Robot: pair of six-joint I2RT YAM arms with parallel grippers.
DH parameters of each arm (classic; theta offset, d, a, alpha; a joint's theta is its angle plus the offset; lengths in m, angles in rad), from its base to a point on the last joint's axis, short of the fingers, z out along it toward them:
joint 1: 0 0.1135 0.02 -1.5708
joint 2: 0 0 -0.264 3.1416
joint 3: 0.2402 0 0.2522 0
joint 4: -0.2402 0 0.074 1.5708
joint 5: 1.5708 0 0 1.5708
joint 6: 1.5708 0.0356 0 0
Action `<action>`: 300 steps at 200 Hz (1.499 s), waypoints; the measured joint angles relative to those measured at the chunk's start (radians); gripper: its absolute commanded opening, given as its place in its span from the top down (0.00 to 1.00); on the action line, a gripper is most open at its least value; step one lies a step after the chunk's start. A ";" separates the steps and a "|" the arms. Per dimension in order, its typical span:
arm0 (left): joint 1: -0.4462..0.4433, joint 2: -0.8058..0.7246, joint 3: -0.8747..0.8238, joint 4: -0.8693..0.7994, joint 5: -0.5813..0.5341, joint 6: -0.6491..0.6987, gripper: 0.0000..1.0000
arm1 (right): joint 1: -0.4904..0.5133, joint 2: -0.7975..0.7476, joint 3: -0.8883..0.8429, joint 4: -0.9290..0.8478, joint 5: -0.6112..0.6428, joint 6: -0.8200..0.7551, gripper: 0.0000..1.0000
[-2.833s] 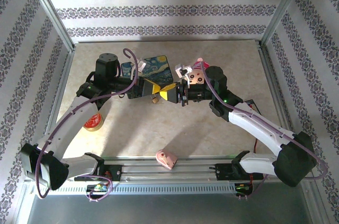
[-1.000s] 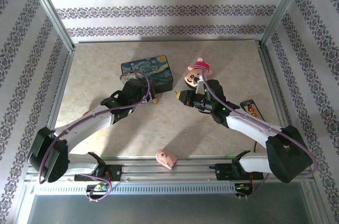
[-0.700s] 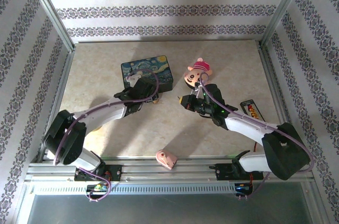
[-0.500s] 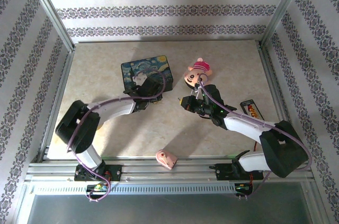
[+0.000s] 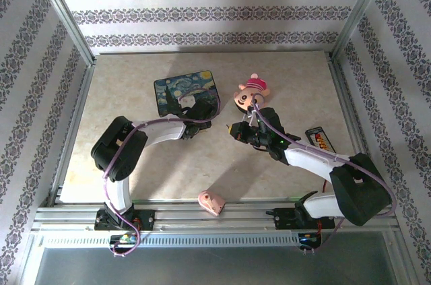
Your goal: Unlock the padlock with the key
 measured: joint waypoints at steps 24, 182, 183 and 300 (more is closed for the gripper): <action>-0.002 0.030 0.010 0.000 -0.030 -0.013 0.11 | 0.000 -0.003 -0.003 0.006 0.000 0.000 1.00; -0.050 0.057 0.010 -0.008 -0.055 -0.027 0.51 | 0.000 -0.003 -0.018 0.035 0.000 0.000 1.00; -0.050 0.057 0.010 -0.008 -0.055 -0.027 0.52 | 0.000 -0.003 -0.018 0.035 0.000 0.000 1.00; -0.051 0.111 0.064 -0.009 -0.064 -0.037 0.44 | 0.001 -0.009 -0.018 0.036 0.000 0.000 1.00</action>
